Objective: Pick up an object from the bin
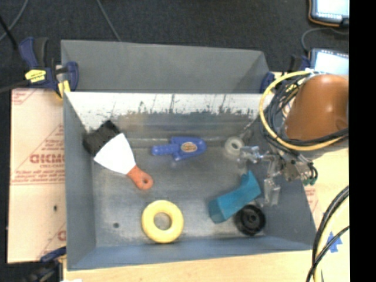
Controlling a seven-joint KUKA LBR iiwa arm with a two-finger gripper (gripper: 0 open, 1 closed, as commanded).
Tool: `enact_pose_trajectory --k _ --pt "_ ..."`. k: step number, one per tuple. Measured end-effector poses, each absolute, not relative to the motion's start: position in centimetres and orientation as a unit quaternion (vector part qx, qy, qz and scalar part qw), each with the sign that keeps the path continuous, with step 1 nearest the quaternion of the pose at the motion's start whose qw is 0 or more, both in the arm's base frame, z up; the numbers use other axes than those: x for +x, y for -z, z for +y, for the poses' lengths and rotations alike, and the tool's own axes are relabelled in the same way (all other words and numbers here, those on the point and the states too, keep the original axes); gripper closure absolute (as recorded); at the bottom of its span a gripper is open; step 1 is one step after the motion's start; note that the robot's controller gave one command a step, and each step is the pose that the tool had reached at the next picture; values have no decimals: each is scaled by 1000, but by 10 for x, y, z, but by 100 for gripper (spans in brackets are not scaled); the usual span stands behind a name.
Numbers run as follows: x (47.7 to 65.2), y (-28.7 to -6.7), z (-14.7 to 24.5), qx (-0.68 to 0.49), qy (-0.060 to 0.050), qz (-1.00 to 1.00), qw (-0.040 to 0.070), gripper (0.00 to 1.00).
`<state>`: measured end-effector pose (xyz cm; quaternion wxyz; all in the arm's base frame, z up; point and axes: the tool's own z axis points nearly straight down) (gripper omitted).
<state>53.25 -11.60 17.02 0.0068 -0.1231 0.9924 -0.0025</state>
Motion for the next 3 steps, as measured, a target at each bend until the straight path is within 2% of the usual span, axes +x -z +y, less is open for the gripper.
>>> enact_pose_trajectory --k 1,2,3 --pt "536 -154 -116 -184 5 983 10 0" --pt "538 -119 -100 -336 4 942 6 0" --pt "537 -96 -84 -464 7 886 8 0"
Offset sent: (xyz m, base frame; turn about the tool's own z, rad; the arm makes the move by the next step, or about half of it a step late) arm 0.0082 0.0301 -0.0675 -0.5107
